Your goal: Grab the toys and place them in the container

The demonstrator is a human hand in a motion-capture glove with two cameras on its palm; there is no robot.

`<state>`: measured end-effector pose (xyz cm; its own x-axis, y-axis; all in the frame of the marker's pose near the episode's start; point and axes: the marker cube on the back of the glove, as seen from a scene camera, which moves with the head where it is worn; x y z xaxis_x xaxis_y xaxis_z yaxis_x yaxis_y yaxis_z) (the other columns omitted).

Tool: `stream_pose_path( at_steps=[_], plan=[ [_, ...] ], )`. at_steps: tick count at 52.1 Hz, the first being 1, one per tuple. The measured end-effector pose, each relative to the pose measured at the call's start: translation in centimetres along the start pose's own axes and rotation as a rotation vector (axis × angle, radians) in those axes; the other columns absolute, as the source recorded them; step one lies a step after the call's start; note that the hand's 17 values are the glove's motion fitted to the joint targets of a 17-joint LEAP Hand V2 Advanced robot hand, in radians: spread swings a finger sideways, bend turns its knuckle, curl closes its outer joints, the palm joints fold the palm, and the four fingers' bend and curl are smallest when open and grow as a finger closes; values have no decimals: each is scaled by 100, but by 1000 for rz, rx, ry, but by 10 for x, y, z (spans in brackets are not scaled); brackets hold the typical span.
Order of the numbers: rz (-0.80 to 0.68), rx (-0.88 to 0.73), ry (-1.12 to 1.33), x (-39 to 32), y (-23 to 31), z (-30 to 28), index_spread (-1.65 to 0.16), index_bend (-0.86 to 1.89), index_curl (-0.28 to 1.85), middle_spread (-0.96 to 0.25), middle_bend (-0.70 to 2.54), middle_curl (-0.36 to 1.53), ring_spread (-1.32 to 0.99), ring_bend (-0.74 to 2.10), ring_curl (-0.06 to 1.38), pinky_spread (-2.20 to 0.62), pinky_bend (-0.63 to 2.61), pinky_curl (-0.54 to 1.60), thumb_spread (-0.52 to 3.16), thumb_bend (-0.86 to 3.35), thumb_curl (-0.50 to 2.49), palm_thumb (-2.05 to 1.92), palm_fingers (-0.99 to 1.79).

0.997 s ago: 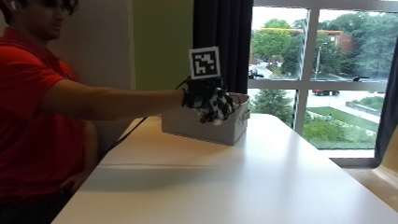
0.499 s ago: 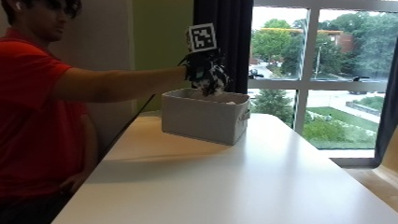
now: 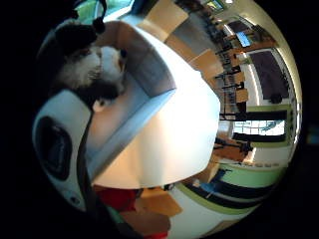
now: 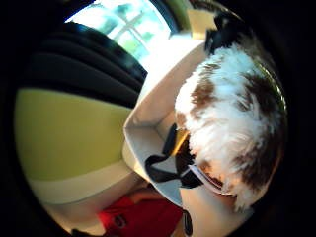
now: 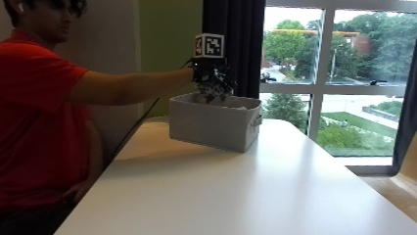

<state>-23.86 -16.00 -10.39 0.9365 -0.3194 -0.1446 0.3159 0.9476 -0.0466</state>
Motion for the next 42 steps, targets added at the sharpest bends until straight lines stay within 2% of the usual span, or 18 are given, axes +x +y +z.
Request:
stream_pose_path(
  at_steps=[4,6,9,10,11,13,32,38,42],
  plan=[
    [-11,-33,7,2,1,4,-53,14,98,-25,15,42,-25,61,37,-29,114,43,106,-8,72,19,36],
    [-20,-19,-14,6,4,5,-51,2,92,-23,17,42,-22,57,35,-22,116,44,107,-10,67,11,14],
    [-25,8,-42,12,8,4,-49,2,85,-19,19,42,-17,52,36,-15,123,46,109,-9,61,1,-2],
    [-21,17,-47,13,8,4,-49,10,85,-20,21,43,-18,58,37,-16,121,44,111,-4,62,5,15],
    [-17,26,-52,15,9,4,-48,3,80,-17,19,41,-15,49,31,-12,123,42,109,-9,59,-2,-3],
    [-8,42,-64,19,11,3,-47,6,78,-16,20,42,-12,49,32,-9,124,43,109,-8,56,-6,-5],
    [47,57,-63,89,66,27,-42,18,59,-9,19,40,-3,40,28,5,114,36,109,-7,36,-9,-2],
    [126,36,-64,114,87,44,-41,18,56,-9,19,40,-3,39,28,6,111,35,108,-7,32,-9,0],
    [97,17,-68,134,103,55,-41,19,55,-10,19,39,-3,38,28,6,109,33,108,-7,30,-9,0]
  ],
)
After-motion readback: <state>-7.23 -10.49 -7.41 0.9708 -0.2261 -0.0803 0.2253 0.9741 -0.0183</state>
